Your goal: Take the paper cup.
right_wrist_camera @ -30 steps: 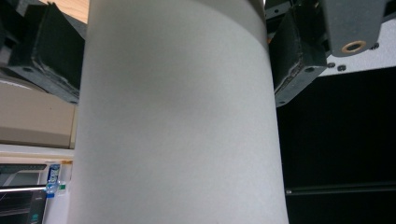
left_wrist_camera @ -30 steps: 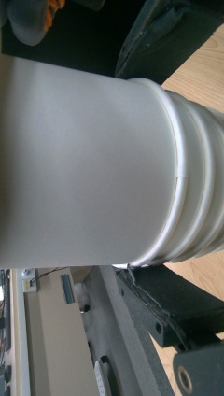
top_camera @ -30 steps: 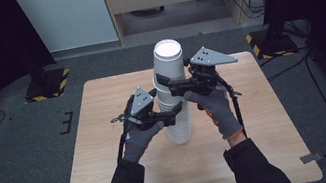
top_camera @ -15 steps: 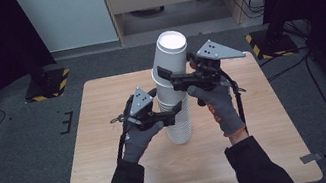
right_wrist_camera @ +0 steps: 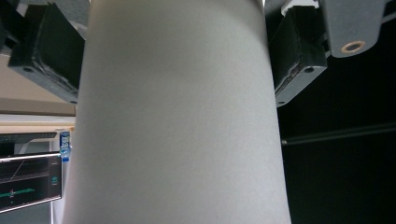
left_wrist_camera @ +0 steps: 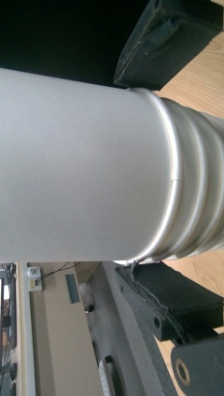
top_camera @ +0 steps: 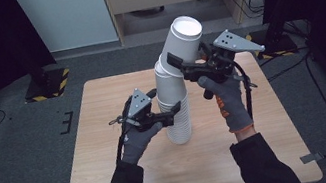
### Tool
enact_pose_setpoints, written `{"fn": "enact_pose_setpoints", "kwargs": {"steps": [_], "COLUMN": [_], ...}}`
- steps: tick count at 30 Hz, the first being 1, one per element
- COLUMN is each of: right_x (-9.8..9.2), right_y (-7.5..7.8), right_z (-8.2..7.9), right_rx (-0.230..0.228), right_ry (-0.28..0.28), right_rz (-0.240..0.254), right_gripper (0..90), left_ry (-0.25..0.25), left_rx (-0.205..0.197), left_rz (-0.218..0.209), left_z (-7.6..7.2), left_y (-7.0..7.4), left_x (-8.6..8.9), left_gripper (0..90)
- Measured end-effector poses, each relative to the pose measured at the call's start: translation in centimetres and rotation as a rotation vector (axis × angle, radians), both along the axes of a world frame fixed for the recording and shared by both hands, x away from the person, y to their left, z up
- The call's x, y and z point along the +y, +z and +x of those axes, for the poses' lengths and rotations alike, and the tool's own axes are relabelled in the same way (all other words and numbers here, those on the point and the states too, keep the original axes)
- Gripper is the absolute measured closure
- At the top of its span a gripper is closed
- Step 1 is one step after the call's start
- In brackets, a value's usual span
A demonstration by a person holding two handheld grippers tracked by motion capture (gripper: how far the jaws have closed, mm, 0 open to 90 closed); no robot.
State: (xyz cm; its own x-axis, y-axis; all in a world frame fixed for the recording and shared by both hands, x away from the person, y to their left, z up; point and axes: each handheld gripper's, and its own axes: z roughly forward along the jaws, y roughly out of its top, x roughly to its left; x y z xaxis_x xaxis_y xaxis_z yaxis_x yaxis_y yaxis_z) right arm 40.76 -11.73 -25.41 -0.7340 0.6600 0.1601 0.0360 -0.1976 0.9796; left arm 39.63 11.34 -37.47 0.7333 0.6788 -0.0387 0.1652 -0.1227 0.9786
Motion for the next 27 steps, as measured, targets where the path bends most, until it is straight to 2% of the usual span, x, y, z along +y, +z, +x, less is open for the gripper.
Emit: {"fn": "enact_pose_setpoints", "kwargs": {"steps": [6,20,27], "right_x": [-1.1,-2.9,-4.9], "right_y": [0.0,-1.1,-2.0], "right_z": [-0.2,-0.9,-1.9], "right_rx": [-0.002,0.009,0.034], "right_ry": [-0.032,-0.055,-0.085], "right_rz": [-0.007,-0.014,-0.024], "right_gripper": [15.2,15.2,15.1], "left_ry": [0.008,0.03,0.044], "left_rx": [-0.006,-0.012,-0.047], "left_rz": [-0.005,-0.023,-0.029], "left_z": [-0.5,-1.5,-2.9], "left_y": [-0.2,-0.5,-1.0], "left_x": [0.8,2.7,3.8], "left_gripper": [9.0,14.9,21.0]}}
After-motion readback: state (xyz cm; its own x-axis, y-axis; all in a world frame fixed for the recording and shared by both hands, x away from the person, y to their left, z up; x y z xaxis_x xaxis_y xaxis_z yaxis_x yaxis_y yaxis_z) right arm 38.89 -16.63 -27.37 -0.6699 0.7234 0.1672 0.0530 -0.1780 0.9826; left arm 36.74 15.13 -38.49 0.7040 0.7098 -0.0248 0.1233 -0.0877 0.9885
